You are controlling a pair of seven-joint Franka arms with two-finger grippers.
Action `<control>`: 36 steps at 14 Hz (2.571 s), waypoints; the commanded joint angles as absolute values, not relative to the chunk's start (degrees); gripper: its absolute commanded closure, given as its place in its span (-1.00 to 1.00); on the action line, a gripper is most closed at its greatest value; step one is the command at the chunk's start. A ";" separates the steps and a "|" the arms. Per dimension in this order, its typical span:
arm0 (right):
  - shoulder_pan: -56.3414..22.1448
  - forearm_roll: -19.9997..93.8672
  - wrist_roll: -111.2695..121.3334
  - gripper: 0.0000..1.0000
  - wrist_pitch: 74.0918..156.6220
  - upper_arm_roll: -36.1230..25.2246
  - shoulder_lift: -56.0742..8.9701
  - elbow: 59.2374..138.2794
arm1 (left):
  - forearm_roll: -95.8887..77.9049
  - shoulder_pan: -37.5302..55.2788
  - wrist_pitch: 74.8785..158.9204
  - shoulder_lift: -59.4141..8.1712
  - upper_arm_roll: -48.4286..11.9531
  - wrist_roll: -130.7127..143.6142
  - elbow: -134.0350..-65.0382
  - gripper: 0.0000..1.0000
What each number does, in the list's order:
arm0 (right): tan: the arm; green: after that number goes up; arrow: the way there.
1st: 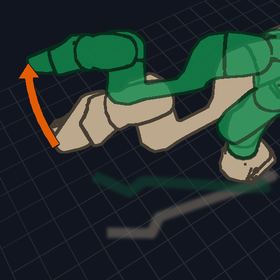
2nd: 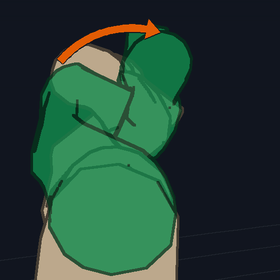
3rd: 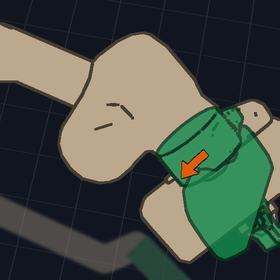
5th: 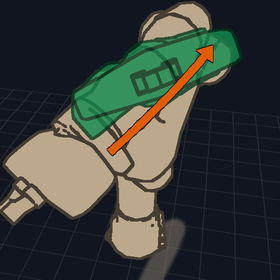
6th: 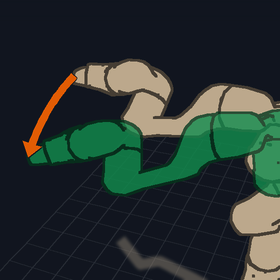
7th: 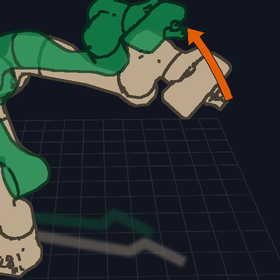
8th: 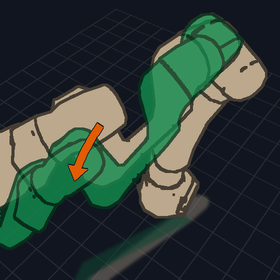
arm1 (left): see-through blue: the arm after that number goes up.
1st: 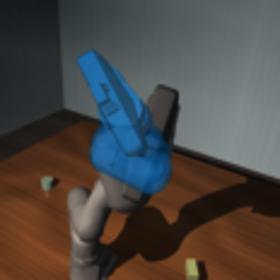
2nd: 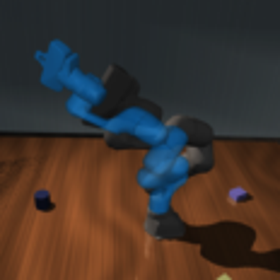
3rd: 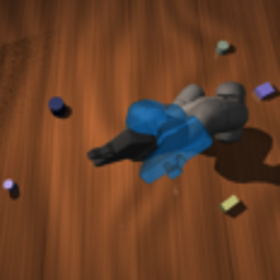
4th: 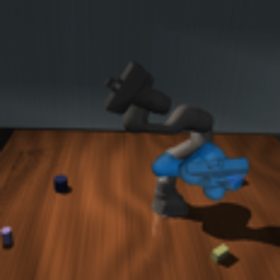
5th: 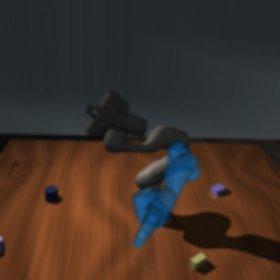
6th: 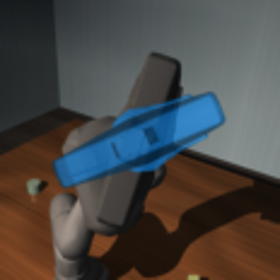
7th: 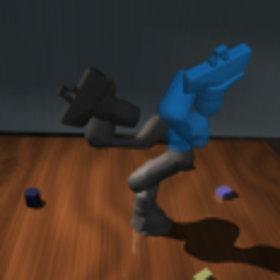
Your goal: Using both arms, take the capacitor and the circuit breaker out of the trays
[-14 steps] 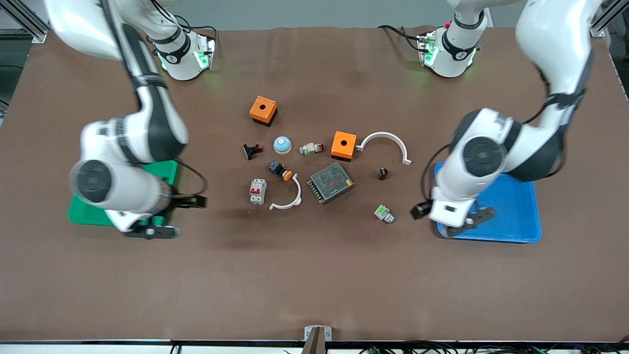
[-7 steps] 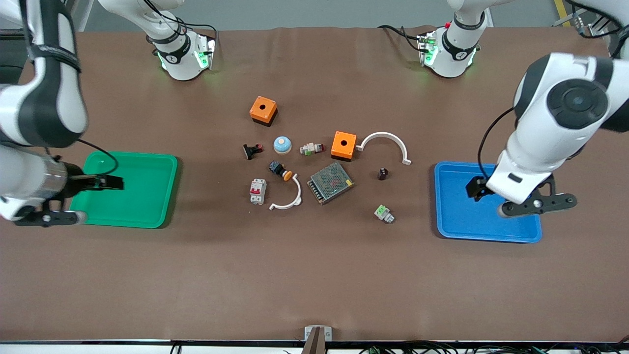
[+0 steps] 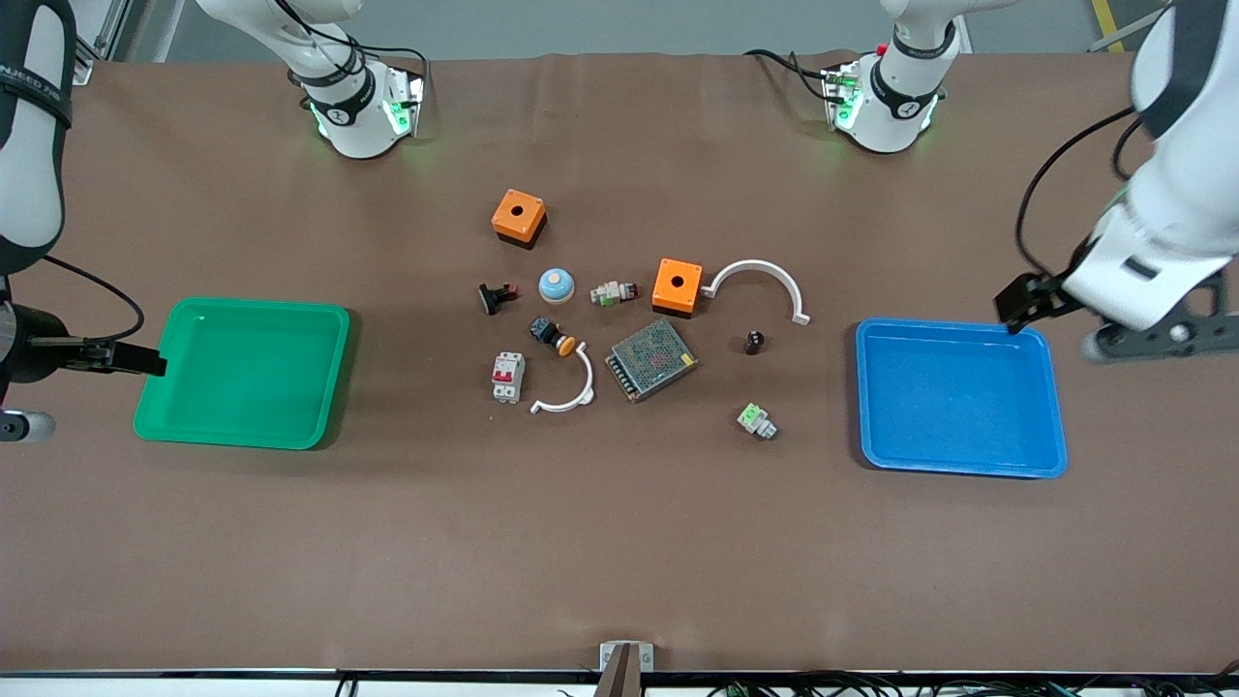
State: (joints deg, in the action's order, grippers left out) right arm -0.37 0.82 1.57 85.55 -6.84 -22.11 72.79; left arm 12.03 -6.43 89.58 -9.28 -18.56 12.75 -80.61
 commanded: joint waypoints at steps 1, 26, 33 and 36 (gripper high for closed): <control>0.09 0.61 1.49 -1.00 84.72 -5.36 -18.39 76.44 | 7.14 -0.81 87.98 -4.23 -8.73 7.67 -82.70 -1.00; 2.02 -0.09 5.36 -1.00 89.74 -4.92 5.19 97.29 | -0.35 -0.09 85.25 5.36 -5.71 7.91 -90.52 -1.00; 1.23 -0.18 5.45 -1.00 90.09 -5.01 5.62 97.65 | -0.26 -0.26 84.73 5.98 -5.71 7.38 -90.53 -1.00; 1.14 -0.09 5.45 -1.00 90.44 -5.01 5.71 97.73 | 0.35 -0.18 84.64 5.45 -5.71 7.91 -88.95 -1.00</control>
